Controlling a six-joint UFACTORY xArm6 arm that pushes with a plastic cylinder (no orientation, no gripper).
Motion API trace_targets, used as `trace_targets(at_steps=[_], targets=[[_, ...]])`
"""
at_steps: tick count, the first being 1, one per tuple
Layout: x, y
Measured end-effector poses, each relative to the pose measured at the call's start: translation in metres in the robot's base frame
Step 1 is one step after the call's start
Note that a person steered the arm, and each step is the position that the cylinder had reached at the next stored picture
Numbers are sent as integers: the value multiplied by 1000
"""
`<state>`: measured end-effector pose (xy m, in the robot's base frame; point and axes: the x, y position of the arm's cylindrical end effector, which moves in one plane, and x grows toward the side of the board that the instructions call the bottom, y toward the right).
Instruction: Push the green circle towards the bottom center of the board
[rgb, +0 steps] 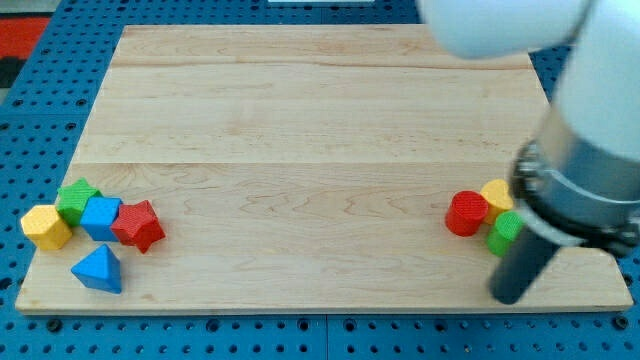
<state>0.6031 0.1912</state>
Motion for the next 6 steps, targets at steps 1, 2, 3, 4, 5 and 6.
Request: trace_targets(at_steps=[1,2,3,4,5,6], targets=[[0,75],[-28,103],[-70,103],[-80,99],[-80,97],[-80,85]])
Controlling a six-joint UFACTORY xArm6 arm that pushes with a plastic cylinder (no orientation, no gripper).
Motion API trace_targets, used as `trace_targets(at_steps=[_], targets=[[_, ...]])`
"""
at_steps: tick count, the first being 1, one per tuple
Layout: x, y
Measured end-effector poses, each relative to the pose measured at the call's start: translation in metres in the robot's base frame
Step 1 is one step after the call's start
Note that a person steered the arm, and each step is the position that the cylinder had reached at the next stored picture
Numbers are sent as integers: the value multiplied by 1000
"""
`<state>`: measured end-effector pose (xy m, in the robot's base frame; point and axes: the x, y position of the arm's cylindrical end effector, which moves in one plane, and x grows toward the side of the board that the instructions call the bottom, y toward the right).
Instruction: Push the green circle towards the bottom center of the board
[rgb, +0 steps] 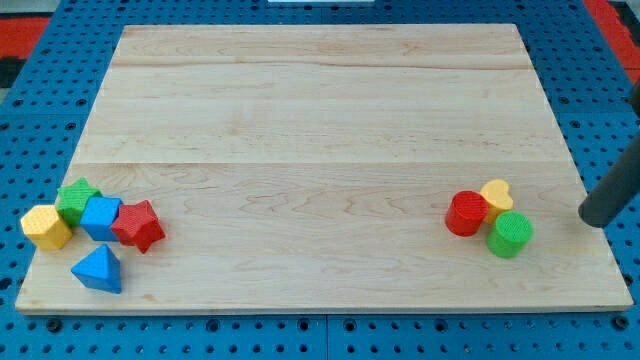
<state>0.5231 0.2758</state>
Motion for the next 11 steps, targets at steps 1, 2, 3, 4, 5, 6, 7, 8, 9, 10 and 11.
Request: trace_targets(at_steps=[1,2,3,4,5,6,7,8,9,10,11], targets=[[0,-44],[3,-60],[18,-69],[28,-69],[32,-71],[35,-97],[38,-111],[38,-123],[38,-147],[38,-186],[38,-239]])
